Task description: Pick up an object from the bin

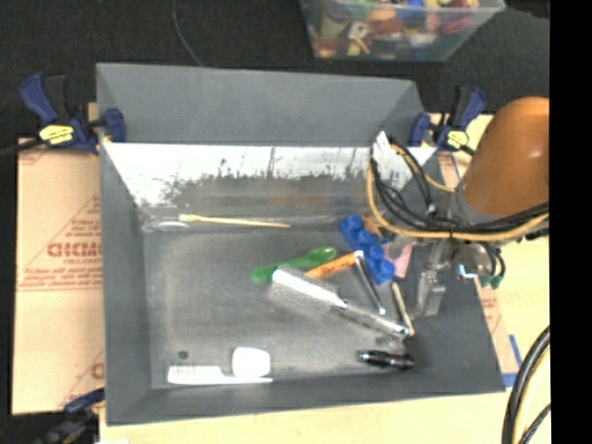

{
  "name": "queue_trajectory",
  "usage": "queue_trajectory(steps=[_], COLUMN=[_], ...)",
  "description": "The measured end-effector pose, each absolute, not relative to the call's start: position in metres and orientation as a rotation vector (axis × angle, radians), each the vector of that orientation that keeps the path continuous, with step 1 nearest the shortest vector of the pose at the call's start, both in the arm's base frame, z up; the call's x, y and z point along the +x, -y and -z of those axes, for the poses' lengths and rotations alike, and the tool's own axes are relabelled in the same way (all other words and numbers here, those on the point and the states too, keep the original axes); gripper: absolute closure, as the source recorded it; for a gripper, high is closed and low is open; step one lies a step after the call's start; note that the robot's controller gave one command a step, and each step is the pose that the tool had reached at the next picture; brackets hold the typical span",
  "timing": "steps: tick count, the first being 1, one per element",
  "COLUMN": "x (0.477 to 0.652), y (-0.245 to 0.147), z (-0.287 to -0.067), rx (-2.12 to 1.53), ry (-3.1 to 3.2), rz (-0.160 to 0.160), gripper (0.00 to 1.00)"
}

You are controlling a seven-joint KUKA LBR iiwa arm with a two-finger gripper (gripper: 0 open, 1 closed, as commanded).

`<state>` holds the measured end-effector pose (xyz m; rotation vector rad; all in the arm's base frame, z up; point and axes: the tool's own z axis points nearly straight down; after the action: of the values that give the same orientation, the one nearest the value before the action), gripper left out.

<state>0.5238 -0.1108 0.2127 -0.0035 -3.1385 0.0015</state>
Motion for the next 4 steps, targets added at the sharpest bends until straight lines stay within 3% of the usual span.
queue_trajectory(steps=[1,2,3,4], x=[0.525,0.495,0.498,0.487], y=[0.111,0.154,0.149,0.096], z=[-0.216,-0.082,-0.158,-0.1], rx=[0.002,-0.221,-0.57,-0.349], ry=[3.145,3.144,3.115,3.129], rz=[-0.004,-0.005,-0.003,-0.001], gripper=[0.0,0.0,0.0,0.0])
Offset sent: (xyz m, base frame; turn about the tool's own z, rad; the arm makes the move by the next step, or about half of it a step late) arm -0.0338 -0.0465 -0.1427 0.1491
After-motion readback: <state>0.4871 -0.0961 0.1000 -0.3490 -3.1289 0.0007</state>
